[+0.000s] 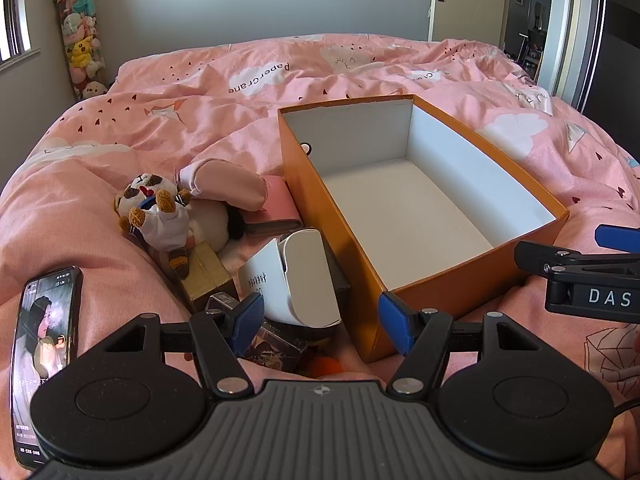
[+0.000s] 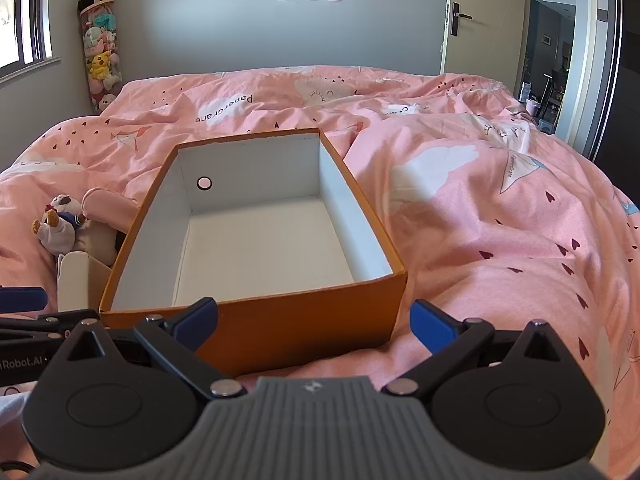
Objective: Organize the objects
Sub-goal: 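Move the left gripper toward the white tube beside the orange box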
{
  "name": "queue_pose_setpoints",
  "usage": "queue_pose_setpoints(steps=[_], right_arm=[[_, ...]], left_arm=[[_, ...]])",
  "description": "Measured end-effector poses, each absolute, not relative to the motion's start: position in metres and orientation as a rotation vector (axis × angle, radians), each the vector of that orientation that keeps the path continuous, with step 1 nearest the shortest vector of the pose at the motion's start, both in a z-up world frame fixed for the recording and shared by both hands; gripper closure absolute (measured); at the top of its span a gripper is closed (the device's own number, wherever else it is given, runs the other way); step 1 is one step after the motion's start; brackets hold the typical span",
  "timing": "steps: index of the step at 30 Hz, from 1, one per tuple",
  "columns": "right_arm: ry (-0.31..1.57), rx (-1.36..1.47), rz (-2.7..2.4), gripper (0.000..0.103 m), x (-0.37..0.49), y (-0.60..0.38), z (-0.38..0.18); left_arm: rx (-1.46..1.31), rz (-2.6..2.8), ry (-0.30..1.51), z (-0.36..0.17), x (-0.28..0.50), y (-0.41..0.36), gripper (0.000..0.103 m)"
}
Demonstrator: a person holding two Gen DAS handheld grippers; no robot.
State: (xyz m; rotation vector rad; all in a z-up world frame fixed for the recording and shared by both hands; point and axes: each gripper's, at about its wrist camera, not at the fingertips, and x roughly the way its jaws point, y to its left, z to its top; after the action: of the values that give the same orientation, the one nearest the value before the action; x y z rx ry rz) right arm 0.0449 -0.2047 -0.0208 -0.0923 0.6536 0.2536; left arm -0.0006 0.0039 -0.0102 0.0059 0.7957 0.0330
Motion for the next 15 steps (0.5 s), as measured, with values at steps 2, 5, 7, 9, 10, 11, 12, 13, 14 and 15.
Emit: queue_pose_setpoints(steps=[2, 5, 7, 9, 10, 11, 12, 13, 14, 15], right_arm=[[0.653, -0.092, 0.254, 0.001, 0.0450, -0.2047, -0.0208], [0.653, -0.093, 0.254, 0.001, 0.0451, -0.2048, -0.0208], [0.653, -0.093, 0.254, 0.001, 0.0451, -0.2047, -0.0208], [0.653, -0.092, 0.254, 0.001, 0.0450, -0.2047, -0.0209], [0.653, -0.092, 0.256, 0.001, 0.0450, -0.2046, -0.0209], [0.654, -0.090, 0.261, 0.001, 0.0452, -0.2047, -0.0210], [0.654, -0.089, 0.266, 0.001, 0.0451, -0.2044, -0.0210], [0.654, -0.092, 0.271, 0.001, 0.0450, -0.2037, -0.0210], [0.652, -0.097, 0.278, 0.001, 0.0447, -0.2022, -0.0210], [0.651, -0.104, 0.287, 0.001, 0.0449, -0.2005, -0.0207]], left_arm=[[0.005, 0.032, 0.796, -0.0102, -0.0007, 0.0039, 0.026], [0.006, 0.033, 0.795, -0.0102, -0.0006, 0.0039, 0.026], [0.005, 0.033, 0.796, -0.0102, -0.0007, 0.0039, 0.026], [0.005, 0.034, 0.796, -0.0101, -0.0006, 0.0037, 0.026], [0.005, 0.033, 0.796, -0.0100, -0.0006, 0.0037, 0.026], [0.005, 0.032, 0.796, -0.0100, -0.0006, 0.0037, 0.026], [0.004, 0.030, 0.796, -0.0104, -0.0008, 0.0038, 0.026], [0.001, 0.027, 0.796, -0.0105, -0.0013, 0.0039, 0.026], [-0.002, 0.024, 0.797, -0.0104, -0.0018, 0.0043, 0.026], [-0.006, 0.021, 0.797, -0.0101, -0.0022, 0.0051, 0.026]])
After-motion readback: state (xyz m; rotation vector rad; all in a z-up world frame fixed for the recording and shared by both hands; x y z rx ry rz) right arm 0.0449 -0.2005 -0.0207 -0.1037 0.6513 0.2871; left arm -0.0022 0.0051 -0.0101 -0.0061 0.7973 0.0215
